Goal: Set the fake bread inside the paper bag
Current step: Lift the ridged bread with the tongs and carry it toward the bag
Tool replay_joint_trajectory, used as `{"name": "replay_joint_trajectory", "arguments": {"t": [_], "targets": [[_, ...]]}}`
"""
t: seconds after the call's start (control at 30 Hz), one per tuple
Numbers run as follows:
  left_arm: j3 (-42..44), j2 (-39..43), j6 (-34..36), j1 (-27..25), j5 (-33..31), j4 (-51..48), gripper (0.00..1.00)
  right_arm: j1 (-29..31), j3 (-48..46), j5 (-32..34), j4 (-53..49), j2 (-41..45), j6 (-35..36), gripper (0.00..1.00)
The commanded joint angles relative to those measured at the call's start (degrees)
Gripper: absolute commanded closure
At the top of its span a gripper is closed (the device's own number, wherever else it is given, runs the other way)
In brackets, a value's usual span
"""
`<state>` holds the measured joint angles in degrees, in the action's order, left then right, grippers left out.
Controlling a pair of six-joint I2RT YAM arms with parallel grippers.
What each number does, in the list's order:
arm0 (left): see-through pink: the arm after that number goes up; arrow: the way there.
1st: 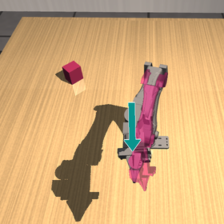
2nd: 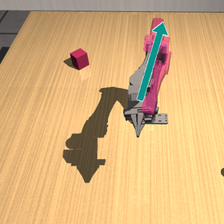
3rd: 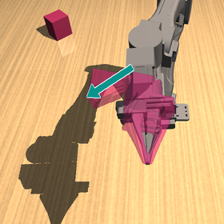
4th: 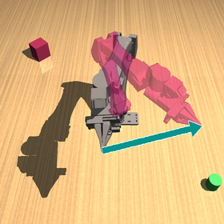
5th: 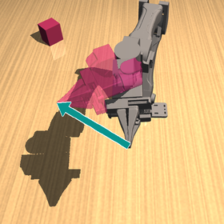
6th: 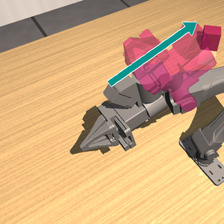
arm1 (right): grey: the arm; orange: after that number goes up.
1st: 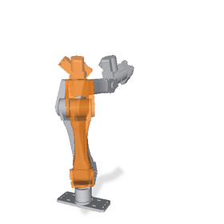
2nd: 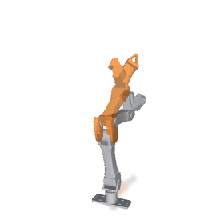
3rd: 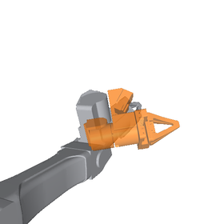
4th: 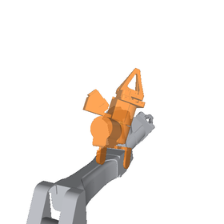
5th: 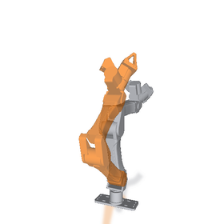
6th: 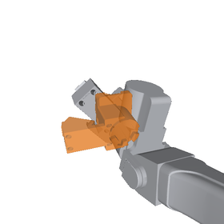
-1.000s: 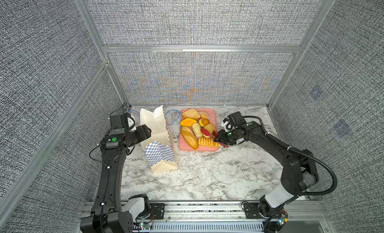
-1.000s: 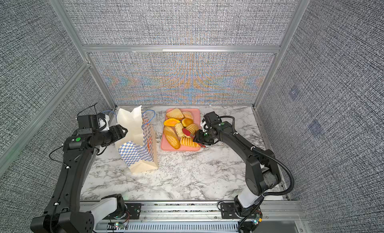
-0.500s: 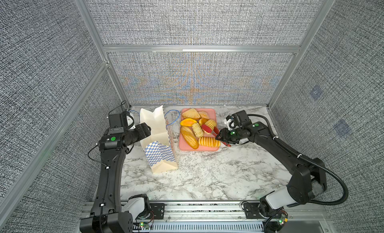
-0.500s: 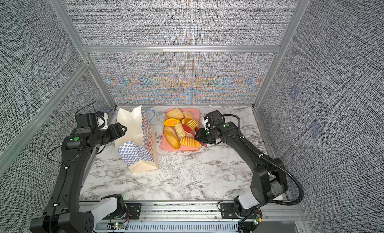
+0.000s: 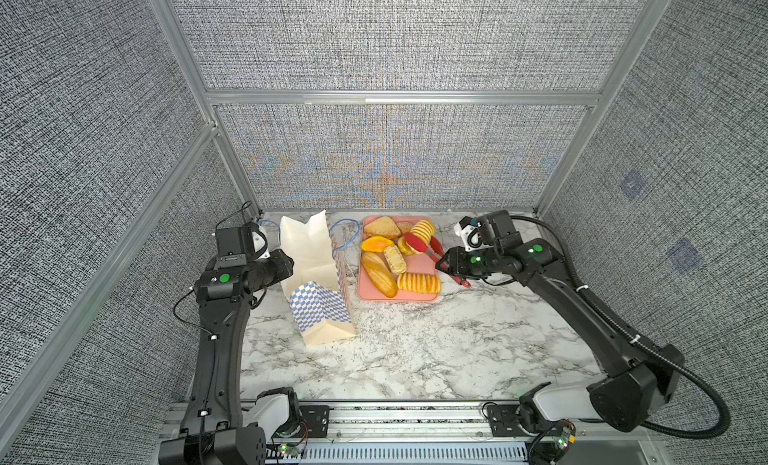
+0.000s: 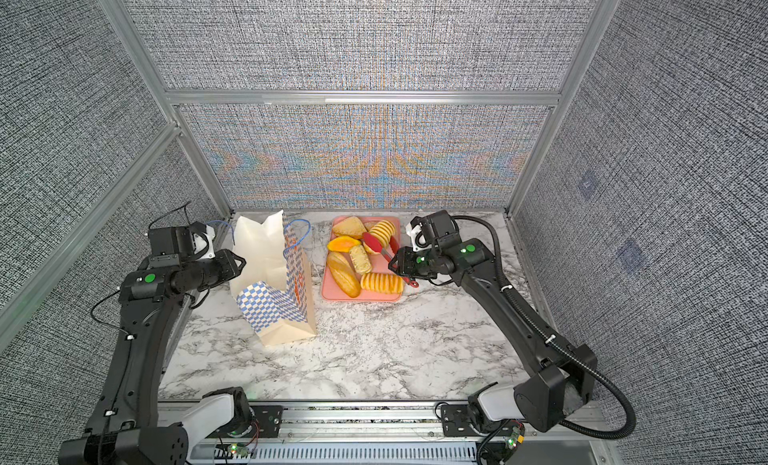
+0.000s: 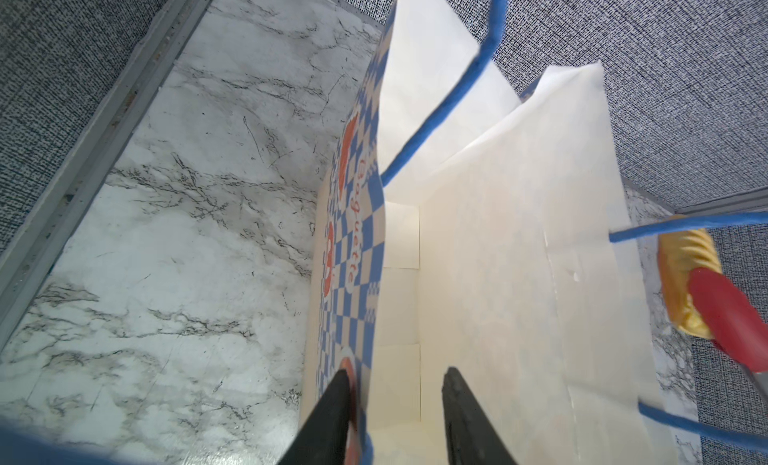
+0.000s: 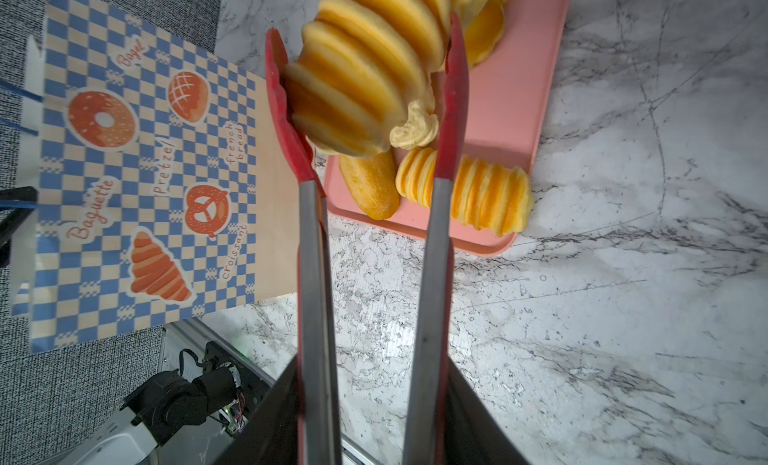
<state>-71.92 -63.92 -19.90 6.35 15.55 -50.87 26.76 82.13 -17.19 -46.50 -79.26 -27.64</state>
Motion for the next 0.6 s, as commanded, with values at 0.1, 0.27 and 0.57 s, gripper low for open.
{"name": "replay_joint_trajectory", "arguments": {"t": [0.1,0.27,0.57], "targets": [[0.07,0.32,0.71,-0.01,0.16,-0.02,0.77,2.53,6.56,2.29,-3.59,0.95,2.53,0.52],[-0.36,0.41,0.90,0.04,1.56,0.15,0.90,5.57,11.44,3.31,-4.93,0.71,3.76,0.52],[-1.56,-0.77,1.40,-0.02,3.41,0.14,1.00,11.74,18.22,6.15,-4.47,0.35,6.79,0.52]]}}
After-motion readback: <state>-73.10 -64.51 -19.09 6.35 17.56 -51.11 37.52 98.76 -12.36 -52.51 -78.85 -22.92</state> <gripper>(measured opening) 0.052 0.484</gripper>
